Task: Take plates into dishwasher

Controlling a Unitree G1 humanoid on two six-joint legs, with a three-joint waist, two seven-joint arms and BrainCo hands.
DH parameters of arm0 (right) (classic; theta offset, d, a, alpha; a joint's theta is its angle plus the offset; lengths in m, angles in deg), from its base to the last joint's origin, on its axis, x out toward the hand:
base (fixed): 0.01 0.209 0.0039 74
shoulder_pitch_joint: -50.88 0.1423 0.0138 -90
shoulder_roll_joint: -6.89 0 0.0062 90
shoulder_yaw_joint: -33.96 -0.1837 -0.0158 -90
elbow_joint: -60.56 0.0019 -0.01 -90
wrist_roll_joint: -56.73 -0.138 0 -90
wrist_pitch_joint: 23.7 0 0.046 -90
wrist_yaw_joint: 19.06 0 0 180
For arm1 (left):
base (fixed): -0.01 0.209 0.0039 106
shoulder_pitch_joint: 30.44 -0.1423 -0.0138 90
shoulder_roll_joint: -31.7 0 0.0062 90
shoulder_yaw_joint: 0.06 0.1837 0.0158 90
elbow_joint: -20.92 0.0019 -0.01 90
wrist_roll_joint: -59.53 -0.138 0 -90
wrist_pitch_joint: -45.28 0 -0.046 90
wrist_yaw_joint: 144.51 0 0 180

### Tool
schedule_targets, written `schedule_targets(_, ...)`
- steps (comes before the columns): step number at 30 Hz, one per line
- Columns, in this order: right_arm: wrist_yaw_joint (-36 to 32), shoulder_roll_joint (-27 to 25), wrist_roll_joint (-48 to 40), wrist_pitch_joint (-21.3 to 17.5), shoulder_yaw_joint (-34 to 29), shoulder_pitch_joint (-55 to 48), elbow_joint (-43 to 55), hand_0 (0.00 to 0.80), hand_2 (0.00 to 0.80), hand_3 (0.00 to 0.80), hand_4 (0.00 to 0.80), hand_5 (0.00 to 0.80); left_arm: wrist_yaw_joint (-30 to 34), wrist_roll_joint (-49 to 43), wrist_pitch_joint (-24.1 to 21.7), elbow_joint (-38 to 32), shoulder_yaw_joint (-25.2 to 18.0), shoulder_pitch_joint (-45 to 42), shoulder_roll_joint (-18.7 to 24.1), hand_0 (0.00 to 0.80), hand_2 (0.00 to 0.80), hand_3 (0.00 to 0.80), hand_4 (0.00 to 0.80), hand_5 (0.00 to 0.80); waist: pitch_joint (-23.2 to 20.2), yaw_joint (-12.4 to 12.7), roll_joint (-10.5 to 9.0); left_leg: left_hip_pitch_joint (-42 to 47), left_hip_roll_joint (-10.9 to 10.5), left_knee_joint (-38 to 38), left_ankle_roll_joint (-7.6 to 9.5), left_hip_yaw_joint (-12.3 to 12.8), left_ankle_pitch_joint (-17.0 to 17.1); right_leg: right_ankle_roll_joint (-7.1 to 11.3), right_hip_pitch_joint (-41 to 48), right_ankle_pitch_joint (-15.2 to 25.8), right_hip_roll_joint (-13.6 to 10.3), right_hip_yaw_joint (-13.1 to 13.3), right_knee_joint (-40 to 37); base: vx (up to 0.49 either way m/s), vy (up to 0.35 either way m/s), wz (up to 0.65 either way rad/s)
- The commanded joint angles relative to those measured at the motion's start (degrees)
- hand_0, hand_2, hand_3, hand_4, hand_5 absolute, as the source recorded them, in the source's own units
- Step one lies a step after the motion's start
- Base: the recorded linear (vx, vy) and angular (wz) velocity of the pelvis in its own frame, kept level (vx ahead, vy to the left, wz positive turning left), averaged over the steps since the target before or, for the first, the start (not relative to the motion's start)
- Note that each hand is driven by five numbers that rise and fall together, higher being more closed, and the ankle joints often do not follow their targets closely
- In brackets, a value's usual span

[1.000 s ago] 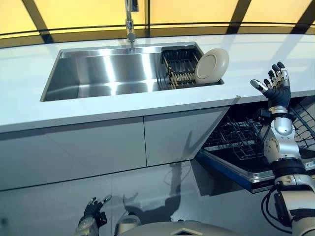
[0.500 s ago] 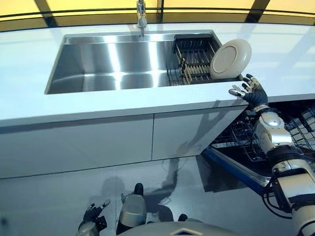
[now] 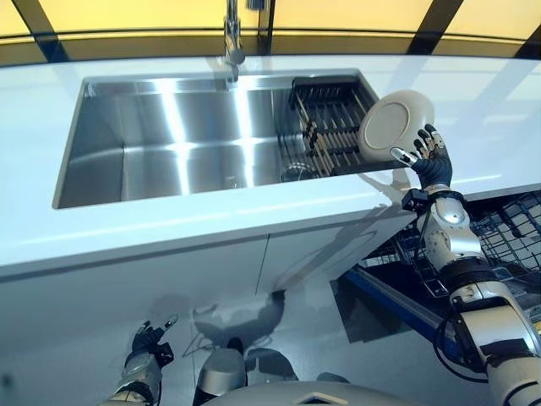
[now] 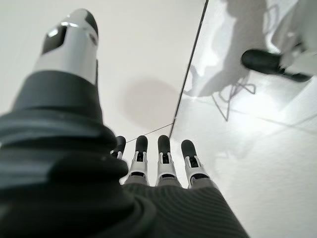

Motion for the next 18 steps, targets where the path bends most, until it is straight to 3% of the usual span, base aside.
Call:
schedule_targets(1,1.4,-3.9,-1.5,-3.4,-2.3,3.6,1.5,0.000,0.000,0.000,0.000,0.000,-1.6,0.9,-0.2,-2.3,2.5,-0.2,1.4,0.000,0.000,0.000,0.000,0.000,-2.2,-1.3,1.37,-1.0,-1.9,-0.7,-1.21,-4.3,-0.7,1.52,-5.7,14.7,0.3,-1.4,-10.4,0.090,-0.207,0.03)
schedule_targets(6,2.0,-6.1,-0.5,-0.7,-3.9,5.7,-1.0,0.000,0.000,0.000,0.000,0.000,-0.3,1.6,0.4,-2.5,3.7,1.6,2.0,0.000,0.000,0.000,0.000,0.000,-1.4,-3.3,1.25,1.4,-1.3,-0.8,-1.15,-7.2,-4.1,3.52,-11.5,18.8,0.4,2.7,-20.0,0.109,-0.242,0.11)
schedule_targets(10,0.2,-7.5,-1.8,3.4,-3.6,5.7,-2.2,0.000,0.000,0.000,0.000,0.000,-0.3,2.1,-0.4,-2.2,3.3,1.1,1.9,0.000,0.000,0.000,0.000,0.000,-1.3,-3.6,-0.03,2.6,-0.3,1.2,-1.35,-7.4,-6.5,3.95,-11.9,19.0,0.7,2.3,-19.8,0.162,-0.298,0.27)
schedule_targets(13,-2.0,-8.7,-2.7,4.0,-4.1,4.7,-3.2,0.000,0.000,0.000,0.000,0.000,-0.5,2.0,-0.8,-2.6,1.9,0.0,2.3,0.000,0.000,0.000,0.000,0.000,-1.2,-3.8,-1.91,1.6,1.3,8.0,-2.23,-7.0,-9.3,3.33,-10.0,15.6,1.2,2.2,-18.7,0.192,-0.328,0.24)
schedule_targets(14,-2.4,-9.3,-2.0,4.9,-4.3,4.2,-3.2,0.000,0.000,0.000,0.000,0.000,-0.6,3.8,-0.8,-2.8,1.7,-0.4,2.1,0.000,0.000,0.000,0.000,0.000,-1.5,-4.5,-2.12,2.2,2.4,8.6,-3.13,-7.0,-9.3,3.20,-9.3,14.4,1.9,3.1,-18.4,0.183,-0.263,0.21)
schedule_targets(16,-3.9,-10.3,-1.6,5.4,-4.6,3.9,-4.1,0.000,0.000,0.000,0.000,0.000,0.6,2.6,0.5,-3.3,1.6,0.0,1.1,0.000,0.000,0.000,0.000,0.000,-2.0,-4.6,-2.37,3.3,4.6,7.0,-4.68,-5.4,-7.3,2.85,-7.6,13.5,2.1,1.8,-19.2,0.137,-0.197,0.08)
schedule_targets(18,-6.4,-11.7,-1.5,4.9,-4.5,4.9,-6.6,0.000,0.000,0.000,0.000,0.000,0.9,1.0,-0.2,-2.0,2.5,1.0,-0.1,0.000,0.000,0.000,0.000,0.000,-2.5,-4.3,-2.58,3.3,5.4,4.7,-5.69,-5.4,-5.4,2.44,-5.7,13.3,2.8,1.2,-21.5,0.103,-0.151,0.33)
